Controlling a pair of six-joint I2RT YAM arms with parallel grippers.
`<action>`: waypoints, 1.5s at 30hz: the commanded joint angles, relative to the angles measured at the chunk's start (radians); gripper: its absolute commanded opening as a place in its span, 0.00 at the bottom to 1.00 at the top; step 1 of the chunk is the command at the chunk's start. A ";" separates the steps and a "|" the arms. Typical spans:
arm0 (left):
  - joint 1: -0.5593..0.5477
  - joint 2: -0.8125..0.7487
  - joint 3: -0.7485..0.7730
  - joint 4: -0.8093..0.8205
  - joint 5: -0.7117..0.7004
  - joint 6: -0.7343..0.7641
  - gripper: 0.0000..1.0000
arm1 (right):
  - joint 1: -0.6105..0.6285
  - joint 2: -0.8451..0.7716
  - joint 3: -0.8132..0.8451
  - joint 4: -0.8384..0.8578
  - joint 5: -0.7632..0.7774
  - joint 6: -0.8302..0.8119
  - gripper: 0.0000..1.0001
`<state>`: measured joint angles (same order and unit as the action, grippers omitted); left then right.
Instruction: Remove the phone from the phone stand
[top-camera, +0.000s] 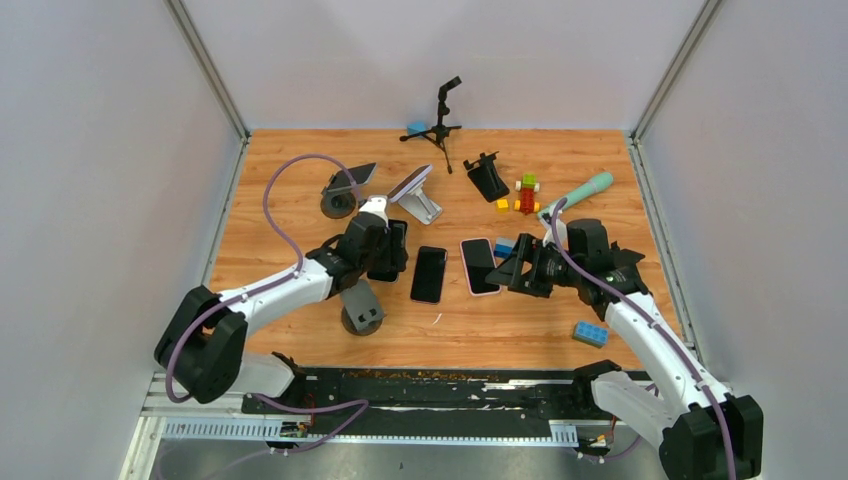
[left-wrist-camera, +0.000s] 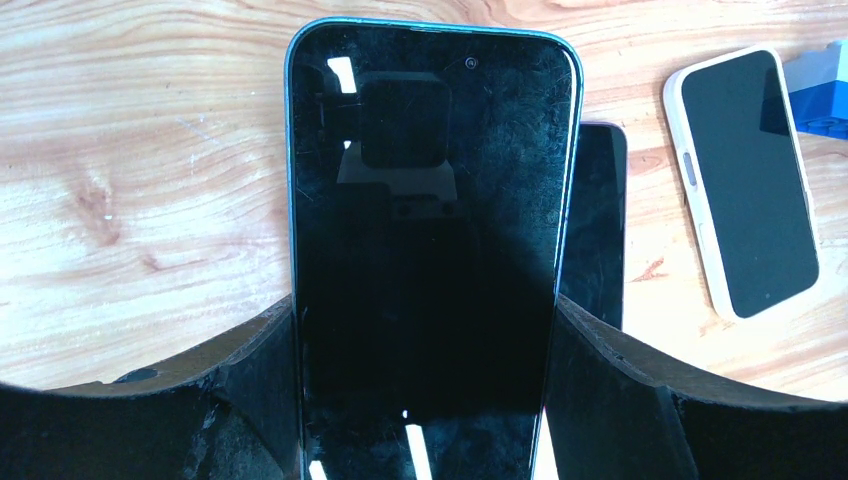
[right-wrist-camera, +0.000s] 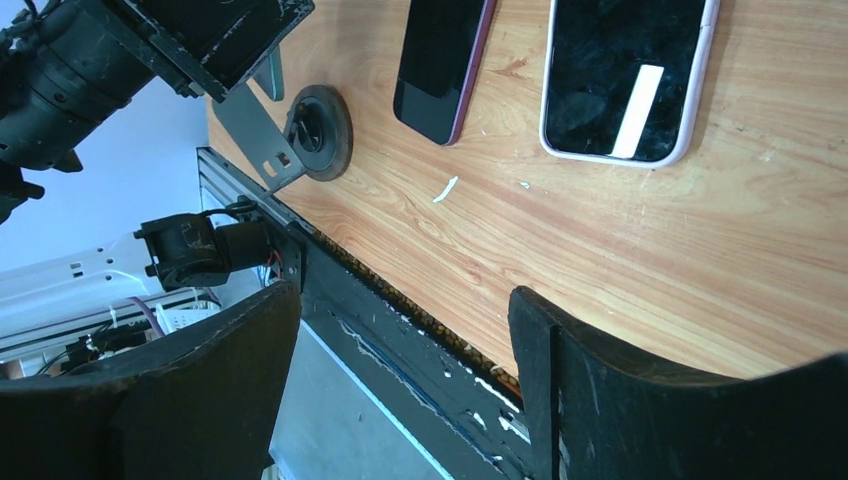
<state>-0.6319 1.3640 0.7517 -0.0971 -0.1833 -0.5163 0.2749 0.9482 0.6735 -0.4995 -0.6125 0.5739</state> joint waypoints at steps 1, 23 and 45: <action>0.005 -0.104 0.004 0.003 -0.036 -0.042 0.00 | 0.004 -0.028 -0.014 -0.005 0.025 -0.020 0.77; -0.010 0.036 0.093 0.129 0.002 -0.107 0.00 | 0.004 -0.016 0.010 -0.058 0.057 -0.055 0.77; -0.043 0.194 -0.101 0.233 -0.144 -0.088 0.06 | 0.004 -0.016 -0.003 -0.081 0.082 -0.087 0.77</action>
<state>-0.6598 1.5295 0.6609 0.0994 -0.2489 -0.6083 0.2745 0.9344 0.6556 -0.5877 -0.5468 0.5159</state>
